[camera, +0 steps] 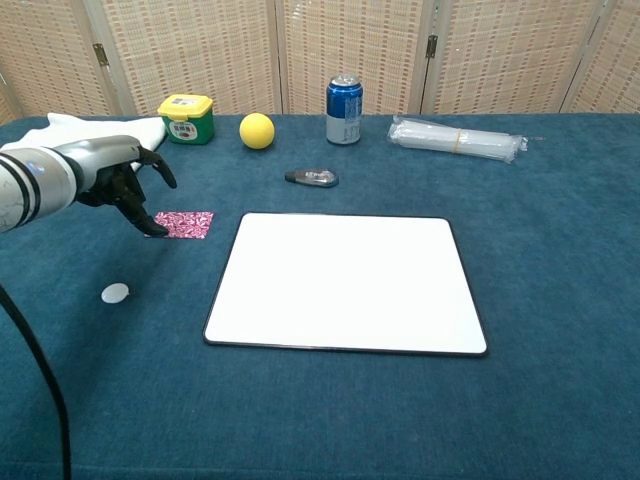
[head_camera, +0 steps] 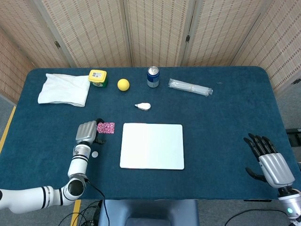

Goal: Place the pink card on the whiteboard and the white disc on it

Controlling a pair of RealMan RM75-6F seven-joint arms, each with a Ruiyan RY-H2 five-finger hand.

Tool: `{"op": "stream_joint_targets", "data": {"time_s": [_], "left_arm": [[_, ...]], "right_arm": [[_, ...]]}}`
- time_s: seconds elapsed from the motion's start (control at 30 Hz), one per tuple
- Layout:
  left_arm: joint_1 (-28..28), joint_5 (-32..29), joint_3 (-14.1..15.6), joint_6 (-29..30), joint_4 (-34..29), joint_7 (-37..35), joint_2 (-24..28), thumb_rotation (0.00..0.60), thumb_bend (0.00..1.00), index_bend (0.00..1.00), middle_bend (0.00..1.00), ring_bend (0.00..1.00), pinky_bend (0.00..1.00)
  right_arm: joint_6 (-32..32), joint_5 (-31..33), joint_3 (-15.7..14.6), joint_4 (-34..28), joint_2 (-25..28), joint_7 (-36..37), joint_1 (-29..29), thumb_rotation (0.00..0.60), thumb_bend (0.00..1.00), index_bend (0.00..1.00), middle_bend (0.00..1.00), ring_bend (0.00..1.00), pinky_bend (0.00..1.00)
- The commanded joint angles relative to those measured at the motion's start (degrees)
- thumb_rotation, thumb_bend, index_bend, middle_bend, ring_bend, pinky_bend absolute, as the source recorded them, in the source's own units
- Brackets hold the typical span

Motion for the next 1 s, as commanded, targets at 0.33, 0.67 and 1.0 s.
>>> {"op": "stream_joint_targets", "data": {"time_s": [0.33,0.67,1.0], "left_arm": [[-0.5,9.28,1.95,-11.95,10.86,-8.82,-1.49,0.6,0.25,0.26,1.0,1.0,1.0],[-2.94,8.64,2.42,-20.03,21.76,-11.46,-3.95,0.6,0.25,0.28,1.0,1.0,1.0],[-2.89,10.22,3.11,-21.77,25.32,-14.06,-4.79,0.6,0.25,0.32,1.0,1.0,1.0]], "right_arm": [[0.23,0.29,0.01,-0.4,-0.72,-2.26,-0.28,0.6,0.16,0.0,0.0,0.0,0.0],[-1.58,2.93,1.03,-0.69,-1.29,-3.98,0.38,0.6,0.16,0.0,0.0,0.0,0.0],[-1.79,3.49,1.24,-0.89,-1.31,-4.37,0.47,0.6,0.16,0.0,0.0,0.0,0.0]]}}
